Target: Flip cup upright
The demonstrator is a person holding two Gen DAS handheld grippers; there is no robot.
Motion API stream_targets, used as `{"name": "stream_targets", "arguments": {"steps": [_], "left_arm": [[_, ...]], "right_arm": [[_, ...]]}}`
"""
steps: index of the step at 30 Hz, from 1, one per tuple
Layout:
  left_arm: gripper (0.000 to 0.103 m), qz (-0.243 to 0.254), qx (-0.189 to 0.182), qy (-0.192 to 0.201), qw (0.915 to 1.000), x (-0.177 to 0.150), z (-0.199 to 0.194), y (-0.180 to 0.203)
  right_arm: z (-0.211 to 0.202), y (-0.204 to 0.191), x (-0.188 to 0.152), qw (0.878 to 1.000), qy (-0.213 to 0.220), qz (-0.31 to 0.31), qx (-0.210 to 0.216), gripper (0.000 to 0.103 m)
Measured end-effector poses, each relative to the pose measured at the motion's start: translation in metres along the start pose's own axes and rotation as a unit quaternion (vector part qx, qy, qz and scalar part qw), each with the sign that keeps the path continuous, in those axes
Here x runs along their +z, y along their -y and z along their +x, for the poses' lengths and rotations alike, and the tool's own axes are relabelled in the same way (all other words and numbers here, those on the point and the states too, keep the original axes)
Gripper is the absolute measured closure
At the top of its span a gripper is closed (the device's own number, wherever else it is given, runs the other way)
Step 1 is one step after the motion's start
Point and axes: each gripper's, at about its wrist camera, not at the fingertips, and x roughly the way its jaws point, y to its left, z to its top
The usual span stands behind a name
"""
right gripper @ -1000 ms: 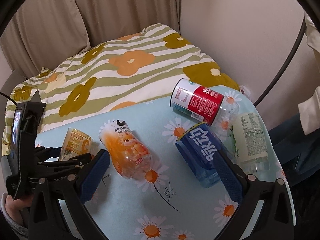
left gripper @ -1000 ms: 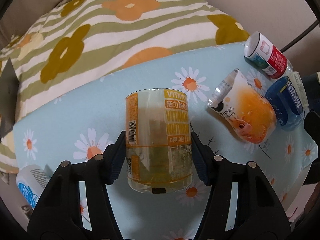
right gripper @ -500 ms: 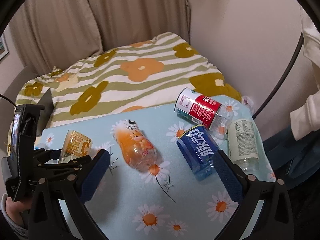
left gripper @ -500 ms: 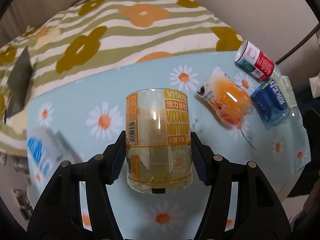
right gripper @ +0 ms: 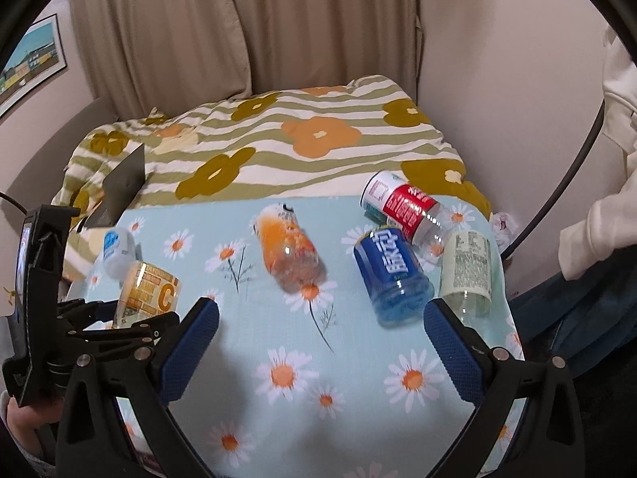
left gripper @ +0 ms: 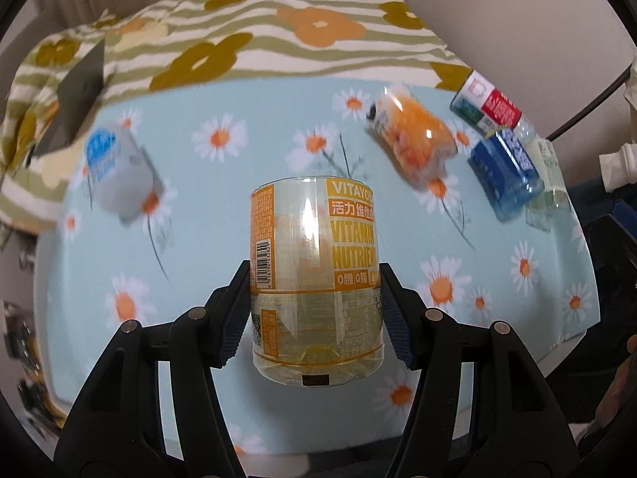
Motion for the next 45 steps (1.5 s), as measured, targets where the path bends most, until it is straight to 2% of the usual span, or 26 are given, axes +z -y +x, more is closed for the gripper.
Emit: {"name": "stream_targets", "arguments": {"steps": [10,22,23,25,26,32,37,40,45], "left_arm": [[0.038,-0.049,-0.01,-0.047,0.9976,-0.04,0.039,0.01],[0.037,-0.029,0.012,-0.045,0.9985,-0.038,0.042,0.021],[0.035,-0.027,0.014,-0.045,0.9985,-0.038,0.042,0.022],[0.005,-0.027,0.017,-0.042,0.9986,-0.039,0.039,0.024],[0.0,-0.027,0.018,-0.035,0.9988,-0.039,0.036,0.023],[0.0,-0.025,0.029,-0.011,0.9992,-0.04,0.01,0.02],[0.0,-0.033,0.056,0.007,0.9979,-0.042,-0.036,0.007],[0.0,-0.039,0.08,0.018,0.9959,-0.043,-0.057,-0.01],[0.0,-0.062,0.079,0.022,0.9947,-0.056,-0.07,-0.045]], "right_arm": [[0.013,0.011,-0.033,0.999,-0.036,-0.019,0.006,0.0],[0.02,0.02,-0.041,0.999,-0.044,-0.012,0.014,0.0],[0.02,0.019,-0.041,0.999,-0.044,-0.012,0.014,0.0],[0.018,0.021,-0.041,0.999,-0.042,-0.01,0.014,0.0],[0.017,0.022,-0.041,0.999,-0.041,-0.01,0.014,0.0],[0.003,0.024,-0.037,0.999,-0.029,-0.013,0.014,0.0],[-0.011,0.017,-0.02,0.998,-0.032,-0.033,0.041,0.0],[-0.011,0.007,-0.006,0.995,-0.056,-0.051,0.065,0.0],[0.008,-0.018,0.009,0.984,-0.134,-0.067,0.098,0.0]]}}
